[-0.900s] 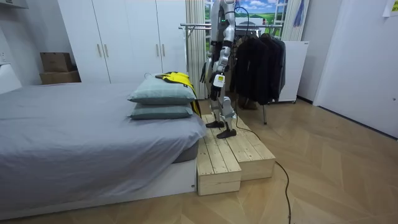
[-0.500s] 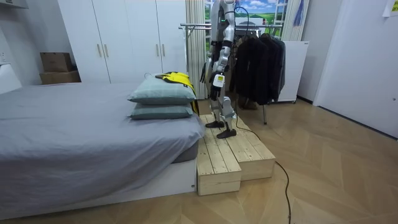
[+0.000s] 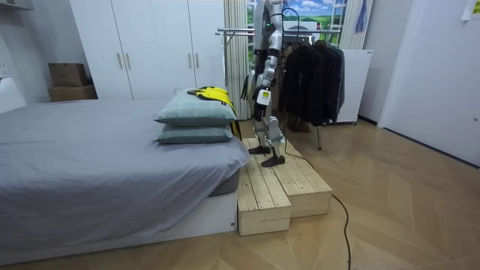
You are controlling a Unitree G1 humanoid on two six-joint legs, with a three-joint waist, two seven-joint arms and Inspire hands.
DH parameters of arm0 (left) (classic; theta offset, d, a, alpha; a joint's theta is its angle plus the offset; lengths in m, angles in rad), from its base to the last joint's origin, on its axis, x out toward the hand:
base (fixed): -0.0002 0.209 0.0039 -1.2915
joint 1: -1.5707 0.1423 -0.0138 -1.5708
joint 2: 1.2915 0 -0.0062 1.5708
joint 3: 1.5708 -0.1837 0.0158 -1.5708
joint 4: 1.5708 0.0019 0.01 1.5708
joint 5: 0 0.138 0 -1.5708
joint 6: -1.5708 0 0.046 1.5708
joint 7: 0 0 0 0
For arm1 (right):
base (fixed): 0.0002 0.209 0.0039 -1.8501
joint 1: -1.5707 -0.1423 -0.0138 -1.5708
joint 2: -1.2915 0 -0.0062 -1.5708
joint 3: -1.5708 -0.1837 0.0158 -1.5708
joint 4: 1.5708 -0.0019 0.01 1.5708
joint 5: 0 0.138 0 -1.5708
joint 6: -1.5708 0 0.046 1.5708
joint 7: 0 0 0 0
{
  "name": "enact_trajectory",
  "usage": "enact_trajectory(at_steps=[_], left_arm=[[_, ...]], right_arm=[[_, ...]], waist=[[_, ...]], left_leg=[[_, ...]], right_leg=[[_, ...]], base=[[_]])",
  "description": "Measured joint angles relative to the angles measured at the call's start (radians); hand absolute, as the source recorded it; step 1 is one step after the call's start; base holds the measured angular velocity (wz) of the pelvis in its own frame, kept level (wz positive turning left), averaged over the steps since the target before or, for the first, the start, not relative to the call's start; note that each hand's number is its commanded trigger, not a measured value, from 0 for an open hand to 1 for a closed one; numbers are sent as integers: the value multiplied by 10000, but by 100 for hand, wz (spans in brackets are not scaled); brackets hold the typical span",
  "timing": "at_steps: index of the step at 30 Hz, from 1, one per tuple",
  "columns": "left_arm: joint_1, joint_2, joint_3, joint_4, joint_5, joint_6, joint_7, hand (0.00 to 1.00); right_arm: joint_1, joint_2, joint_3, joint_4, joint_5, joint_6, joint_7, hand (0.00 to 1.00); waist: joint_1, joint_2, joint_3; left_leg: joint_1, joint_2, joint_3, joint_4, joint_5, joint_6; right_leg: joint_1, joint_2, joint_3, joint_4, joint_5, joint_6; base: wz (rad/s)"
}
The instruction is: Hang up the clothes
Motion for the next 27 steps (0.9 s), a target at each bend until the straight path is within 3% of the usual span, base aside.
enact_trajectory(at_steps=[10, 16, 22, 27], left_arm=[[190, 24, 504, -201, 100, -146, 367, 0], [244, 25, 786, -399, 1325, -221, 2074, 0], [360, 57, 1201, -968, 2553, -260, 3952, 0], [244, 247, 1258, -1158, 3279, -463, 5460, 0]], right_arm=[[52, 6, -113, -68, -191, -81, -68, 0], [203, -2, 77, -116, -164, -110, -344, 0], [206, -3, 74, -141, -162, -186, -469, 0], [186, -40, 81, -113, -152, -188, -486, 0]], waist=[[37, 5, 5], [259, -18, 20], [234, 31, 8], [223, 112, 0]], left_leg=[[99, -1, -7, 0, 0, 0], [97, 2, 29, -1, -1, 0], [113, -2, -142, -49, -3, -2], [268, -8, -193, -51, -3, -2]], right_leg=[[13, 4, 16, -9, -4, -4], [83, 13, -9, 11, -5, -7], [136, 32, -123, 7, -4, -7], [302, 16, -187, -8, -6, -8]], base=[[0], [0], [5], [3]])
